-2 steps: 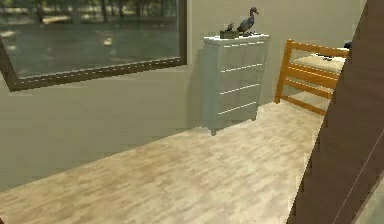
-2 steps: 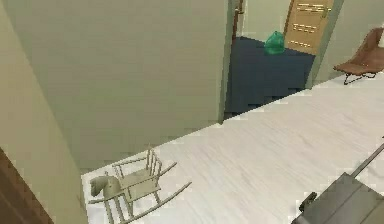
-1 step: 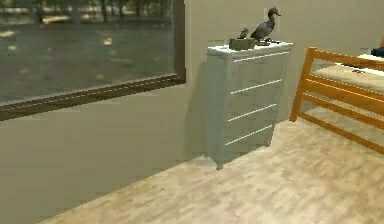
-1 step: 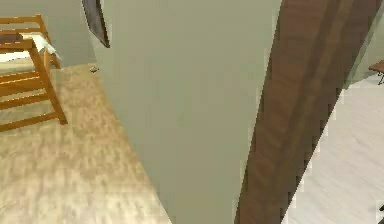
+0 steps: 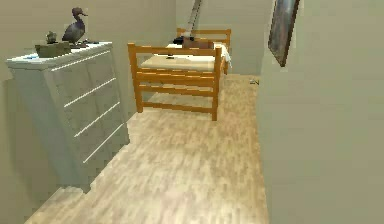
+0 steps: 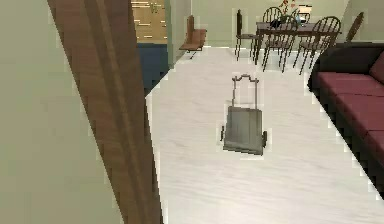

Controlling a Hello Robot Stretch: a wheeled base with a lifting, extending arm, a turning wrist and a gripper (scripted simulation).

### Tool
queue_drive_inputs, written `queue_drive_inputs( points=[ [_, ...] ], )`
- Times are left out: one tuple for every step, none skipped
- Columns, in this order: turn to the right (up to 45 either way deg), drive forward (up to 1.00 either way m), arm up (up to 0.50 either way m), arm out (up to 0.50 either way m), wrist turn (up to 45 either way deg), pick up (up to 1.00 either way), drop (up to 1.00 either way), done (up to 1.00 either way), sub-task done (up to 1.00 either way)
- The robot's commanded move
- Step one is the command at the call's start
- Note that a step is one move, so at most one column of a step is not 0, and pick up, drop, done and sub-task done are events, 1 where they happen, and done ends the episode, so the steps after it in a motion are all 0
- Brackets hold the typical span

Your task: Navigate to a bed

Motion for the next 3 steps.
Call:
queue_drive_inputs(
  points=[
    [9.0, 0.0, 0.0, 0.0, 0.0, 0.0, 0.0, 0.0, 0.0],
    [0.0, 1.0, 0.0, 0.0, 0.0, 0.0, 0.0, 0.0, 0.0],
    [0.0, 0.8, 0.0, 0.0, 0.0, 0.0, 0.0, 0.0, 0.0]
  ],
)
